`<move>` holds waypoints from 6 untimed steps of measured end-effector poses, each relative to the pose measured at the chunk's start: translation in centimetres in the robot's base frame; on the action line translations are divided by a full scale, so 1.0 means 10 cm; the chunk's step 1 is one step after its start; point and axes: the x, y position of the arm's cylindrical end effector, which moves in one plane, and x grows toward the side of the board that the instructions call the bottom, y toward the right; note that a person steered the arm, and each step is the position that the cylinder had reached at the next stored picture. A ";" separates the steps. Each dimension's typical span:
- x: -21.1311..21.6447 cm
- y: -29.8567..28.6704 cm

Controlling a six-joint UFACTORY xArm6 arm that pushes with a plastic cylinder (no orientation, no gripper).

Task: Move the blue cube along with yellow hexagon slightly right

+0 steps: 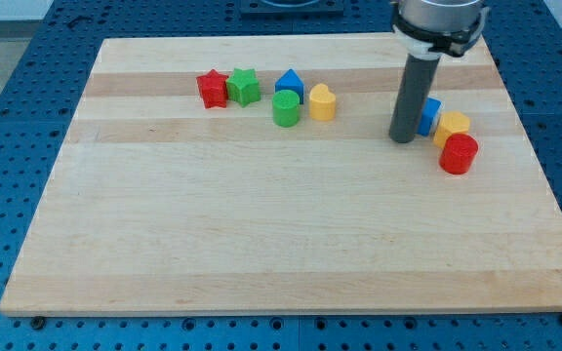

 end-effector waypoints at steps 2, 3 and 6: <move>-0.20 -0.23; -0.33 -0.05; -0.51 0.52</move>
